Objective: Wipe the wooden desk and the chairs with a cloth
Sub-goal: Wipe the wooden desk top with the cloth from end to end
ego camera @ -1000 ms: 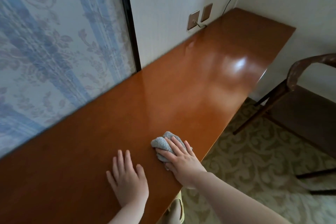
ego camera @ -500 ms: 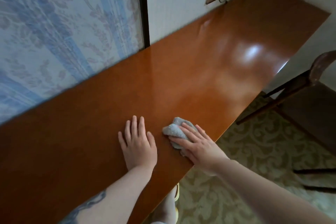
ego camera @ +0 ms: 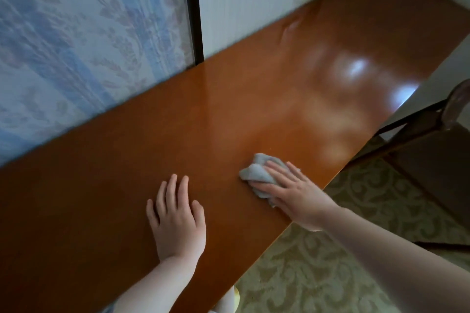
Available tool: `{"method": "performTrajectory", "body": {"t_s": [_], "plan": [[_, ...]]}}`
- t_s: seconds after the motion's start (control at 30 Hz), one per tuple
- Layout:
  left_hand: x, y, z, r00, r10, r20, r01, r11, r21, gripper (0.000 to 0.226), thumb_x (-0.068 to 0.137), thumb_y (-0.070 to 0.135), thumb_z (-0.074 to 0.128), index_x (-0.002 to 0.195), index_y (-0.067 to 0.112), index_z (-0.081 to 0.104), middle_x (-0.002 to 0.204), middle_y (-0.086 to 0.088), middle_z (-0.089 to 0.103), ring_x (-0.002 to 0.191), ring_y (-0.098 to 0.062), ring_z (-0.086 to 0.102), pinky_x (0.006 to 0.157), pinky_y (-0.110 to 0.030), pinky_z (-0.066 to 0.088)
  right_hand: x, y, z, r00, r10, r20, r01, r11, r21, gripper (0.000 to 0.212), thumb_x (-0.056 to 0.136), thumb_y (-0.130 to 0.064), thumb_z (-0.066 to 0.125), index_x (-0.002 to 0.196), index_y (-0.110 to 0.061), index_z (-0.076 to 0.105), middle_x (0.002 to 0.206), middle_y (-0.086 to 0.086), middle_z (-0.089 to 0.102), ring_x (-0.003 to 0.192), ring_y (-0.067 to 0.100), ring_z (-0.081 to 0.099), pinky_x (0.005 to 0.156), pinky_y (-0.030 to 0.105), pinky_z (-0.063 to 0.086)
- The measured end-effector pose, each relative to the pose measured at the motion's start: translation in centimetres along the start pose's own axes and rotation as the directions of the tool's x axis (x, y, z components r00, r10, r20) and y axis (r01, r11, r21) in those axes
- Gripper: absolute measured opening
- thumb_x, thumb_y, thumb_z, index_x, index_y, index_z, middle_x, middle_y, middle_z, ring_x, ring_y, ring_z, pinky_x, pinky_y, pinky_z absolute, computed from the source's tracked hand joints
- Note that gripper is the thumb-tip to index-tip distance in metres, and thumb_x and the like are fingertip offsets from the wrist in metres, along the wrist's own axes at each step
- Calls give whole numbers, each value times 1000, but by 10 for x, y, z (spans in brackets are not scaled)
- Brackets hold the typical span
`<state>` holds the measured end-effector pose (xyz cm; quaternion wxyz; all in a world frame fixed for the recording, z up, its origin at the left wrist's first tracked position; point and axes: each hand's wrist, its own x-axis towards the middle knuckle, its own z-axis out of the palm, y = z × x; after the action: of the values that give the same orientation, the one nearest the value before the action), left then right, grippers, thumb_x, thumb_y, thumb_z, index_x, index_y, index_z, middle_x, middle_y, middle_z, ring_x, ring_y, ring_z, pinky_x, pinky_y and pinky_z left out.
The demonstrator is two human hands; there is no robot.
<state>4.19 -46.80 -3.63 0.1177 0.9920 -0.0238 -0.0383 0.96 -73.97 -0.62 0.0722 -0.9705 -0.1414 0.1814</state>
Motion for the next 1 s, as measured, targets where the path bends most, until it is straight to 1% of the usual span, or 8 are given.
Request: {"method": "performTrajectory", "body": {"t_s": [0.17,0.23,0.37,0.47,0.57,0.7,0.83,1.0], "plan": [[-1,0,-2,1000,-12,26,12,1000,-15,56,91,42,27,141,23,45,149,-3,42,139,-26,32,111,-55,25,39,7,-16,849,518,-105,-496,849,180,53,104,-40,23,151,-47,-3,163,-2,-5,148,17,-17,119,41,-12],[-1,1,-3,999,-26,40,27,999,-23,54,89,40,33,139,24,48,147,-3,44,137,-26,34,109,-55,25,59,-28,-18,807,570,-151,-514,806,294,63,104,-31,26,149,-44,-17,163,-1,-6,148,20,-17,120,45,-9],[23,21,-19,986,-148,82,157,980,-123,45,87,28,59,132,26,56,139,-2,49,128,-30,37,104,-57,29,48,-47,-12,986,130,-101,-104,967,234,68,105,-31,29,147,-42,-23,162,-12,-6,145,9,-23,118,45,-14],[64,54,-24,998,-2,70,17,978,-208,47,86,18,65,132,22,56,143,-3,47,134,-28,34,108,-54,26,30,8,-13,998,-36,-54,41,995,93,66,103,-37,32,150,-45,-14,161,-15,-2,146,7,-17,119,41,-15],[103,101,-12,982,166,92,-144,967,-209,52,95,28,52,145,25,40,157,-2,27,147,-23,15,117,-46,10,30,53,-20,942,315,-119,-289,938,192,60,99,-39,18,148,-48,-15,161,-17,1,147,5,-15,121,41,-6],[123,164,13,951,289,111,-267,947,-178,54,101,39,33,153,29,21,162,2,8,149,-19,-3,116,-39,-6,46,60,-31,681,712,-174,-615,684,391,64,102,-25,27,152,-40,-8,163,-11,3,149,12,-8,121,38,-7],[113,222,32,914,377,149,-343,916,-209,51,103,35,21,154,29,16,162,3,4,149,-17,-6,118,-40,-5,18,74,-29,874,467,-135,-424,868,258,54,98,-41,3,149,-43,-15,160,-15,-7,145,9,-20,118,38,-14],[105,281,52,938,324,123,-303,940,-159,61,96,41,3,154,27,18,161,4,11,149,-17,1,116,-40,-7,5,140,-48,888,451,-87,-428,881,204,57,105,-30,21,151,-41,-10,161,-15,-6,140,3,-21,116,33,-17]]}}
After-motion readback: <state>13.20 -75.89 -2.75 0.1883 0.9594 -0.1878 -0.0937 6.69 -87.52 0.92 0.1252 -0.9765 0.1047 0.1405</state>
